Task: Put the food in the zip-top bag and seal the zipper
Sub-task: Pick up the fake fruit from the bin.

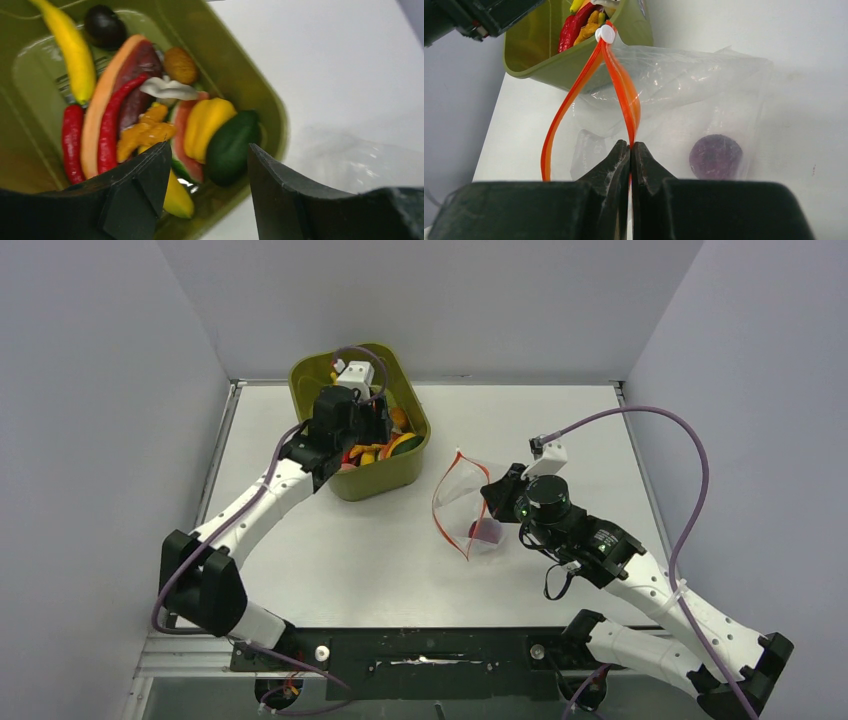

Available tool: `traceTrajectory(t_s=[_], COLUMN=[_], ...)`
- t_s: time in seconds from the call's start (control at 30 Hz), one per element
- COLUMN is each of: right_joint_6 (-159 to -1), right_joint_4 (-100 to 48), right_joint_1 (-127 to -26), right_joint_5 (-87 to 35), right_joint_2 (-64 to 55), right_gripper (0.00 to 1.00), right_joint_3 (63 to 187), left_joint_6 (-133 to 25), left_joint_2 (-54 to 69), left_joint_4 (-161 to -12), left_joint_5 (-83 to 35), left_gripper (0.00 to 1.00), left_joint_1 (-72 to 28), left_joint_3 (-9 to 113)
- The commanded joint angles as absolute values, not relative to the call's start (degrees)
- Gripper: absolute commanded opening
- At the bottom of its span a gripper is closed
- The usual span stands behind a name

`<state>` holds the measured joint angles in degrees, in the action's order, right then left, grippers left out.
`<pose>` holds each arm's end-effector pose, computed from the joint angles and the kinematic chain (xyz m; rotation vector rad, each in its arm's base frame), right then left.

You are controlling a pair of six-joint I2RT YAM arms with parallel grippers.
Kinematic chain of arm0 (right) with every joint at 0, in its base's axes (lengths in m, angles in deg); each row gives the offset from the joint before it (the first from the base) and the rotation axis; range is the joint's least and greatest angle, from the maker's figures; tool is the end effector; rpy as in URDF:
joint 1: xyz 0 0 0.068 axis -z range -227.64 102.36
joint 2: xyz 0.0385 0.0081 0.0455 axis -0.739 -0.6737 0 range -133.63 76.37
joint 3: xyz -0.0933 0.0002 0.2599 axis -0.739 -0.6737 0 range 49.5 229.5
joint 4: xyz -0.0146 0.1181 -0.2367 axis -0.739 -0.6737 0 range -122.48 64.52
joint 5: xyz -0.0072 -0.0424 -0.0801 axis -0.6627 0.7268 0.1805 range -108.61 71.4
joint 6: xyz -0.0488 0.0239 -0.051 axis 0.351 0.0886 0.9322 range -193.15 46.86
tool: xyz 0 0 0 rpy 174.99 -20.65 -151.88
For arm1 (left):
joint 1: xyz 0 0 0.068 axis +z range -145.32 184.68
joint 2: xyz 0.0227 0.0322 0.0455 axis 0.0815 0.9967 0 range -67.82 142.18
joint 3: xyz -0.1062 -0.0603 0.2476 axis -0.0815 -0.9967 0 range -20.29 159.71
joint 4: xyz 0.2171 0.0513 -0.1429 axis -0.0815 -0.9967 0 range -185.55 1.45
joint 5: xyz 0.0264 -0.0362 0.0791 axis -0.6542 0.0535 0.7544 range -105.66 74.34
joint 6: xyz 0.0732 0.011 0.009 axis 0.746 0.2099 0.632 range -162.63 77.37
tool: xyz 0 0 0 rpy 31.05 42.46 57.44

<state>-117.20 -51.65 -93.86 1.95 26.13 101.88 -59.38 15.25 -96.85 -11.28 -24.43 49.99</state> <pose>0.1655 0.1409 0.3343 0.1986 2.0142 0.6675 0.3264 -0.1761 0.3333 0.1600 1.9585 -0.4559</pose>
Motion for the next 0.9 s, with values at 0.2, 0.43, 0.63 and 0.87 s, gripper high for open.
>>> traceTrajectory(t_s=[0.2, 0.43, 0.63, 0.87], right_joint_6=[-114.31, -114.54, -114.79, -114.90], right_joint_4=[-49.95, -50.36, -51.64, -51.36], right_joint_1=[-93.80, -93.68, -93.61, -93.61], right_joint_5=[3.70, 3.74, 3.97, 3.65], right_joint_2=[27.15, 26.78, 25.59, 23.38], right_gripper=[0.00, 0.00, 0.00, 0.00], right_joint_3=[104.65, 105.31, 106.49, 108.08], left_joint_6=[-55.56, -53.69, -52.48, -52.21], left_joint_2=[29.61, 39.14, 45.93, 53.69], left_joint_4=[-97.48, -93.59, -91.17, -91.98], left_joint_5=[-1.32, 2.27, 1.70, 1.48], left_gripper=[0.50, 0.48, 0.47, 0.46], left_joint_1=[-13.90, -9.97, -7.92, -6.44], left_joint_3=[62.61, 69.11, 75.07, 83.79])
